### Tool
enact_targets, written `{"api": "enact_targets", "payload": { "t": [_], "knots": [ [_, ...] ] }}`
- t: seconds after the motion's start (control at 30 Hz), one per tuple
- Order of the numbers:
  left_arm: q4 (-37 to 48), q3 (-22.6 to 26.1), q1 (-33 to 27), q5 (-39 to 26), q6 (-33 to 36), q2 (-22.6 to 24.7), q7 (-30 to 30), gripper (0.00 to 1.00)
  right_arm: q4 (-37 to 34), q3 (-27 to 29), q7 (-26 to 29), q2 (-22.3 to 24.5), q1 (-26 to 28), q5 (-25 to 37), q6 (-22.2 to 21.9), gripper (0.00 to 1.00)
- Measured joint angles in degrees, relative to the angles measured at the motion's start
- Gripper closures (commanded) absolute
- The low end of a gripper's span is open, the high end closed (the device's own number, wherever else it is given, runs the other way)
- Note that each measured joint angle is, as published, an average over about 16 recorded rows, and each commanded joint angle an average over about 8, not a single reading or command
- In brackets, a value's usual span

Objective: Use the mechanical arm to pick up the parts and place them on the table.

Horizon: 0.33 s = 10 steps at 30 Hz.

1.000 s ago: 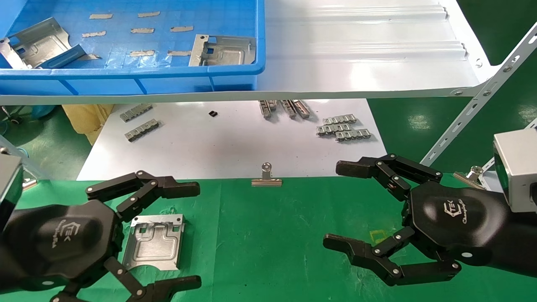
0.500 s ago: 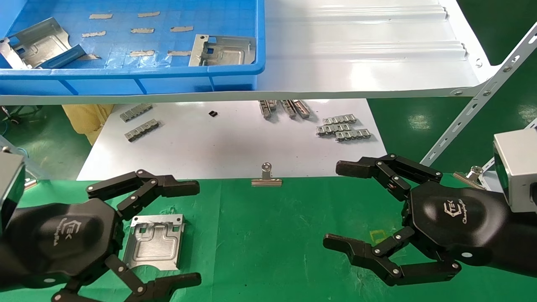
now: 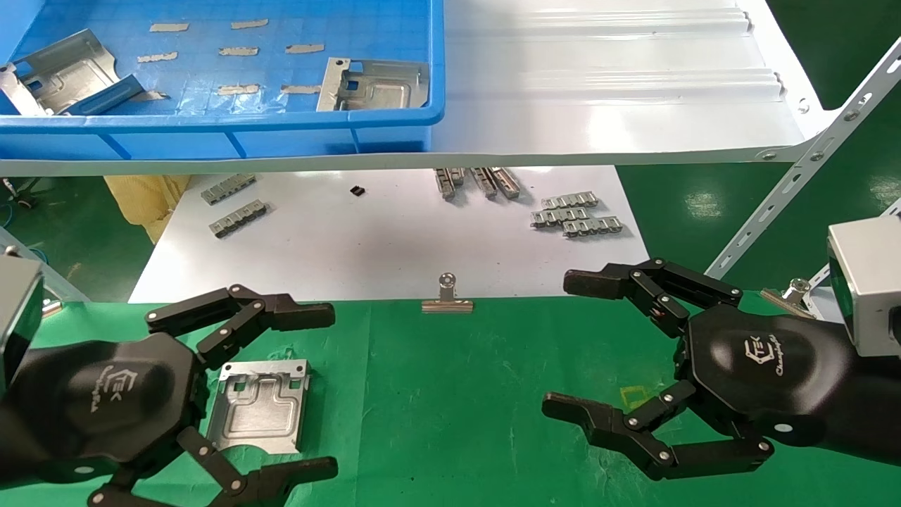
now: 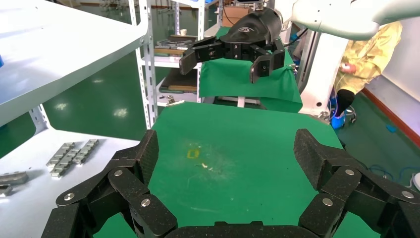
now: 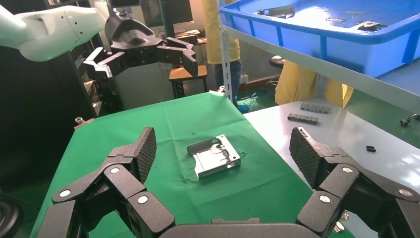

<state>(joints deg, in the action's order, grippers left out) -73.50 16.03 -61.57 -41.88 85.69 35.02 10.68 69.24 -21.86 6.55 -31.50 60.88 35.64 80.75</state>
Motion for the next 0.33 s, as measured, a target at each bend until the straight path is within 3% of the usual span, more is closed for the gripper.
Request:
{"api": "enact_targets", "payload": {
  "t": [0.33],
  "knots": [
    [0.03,0.02,-0.02,-0.03,0.0,0.02,-0.02,0.0,0.0,0.0,0.0,0.0,0.0,0.0,0.0,0.0]
  ]
}}
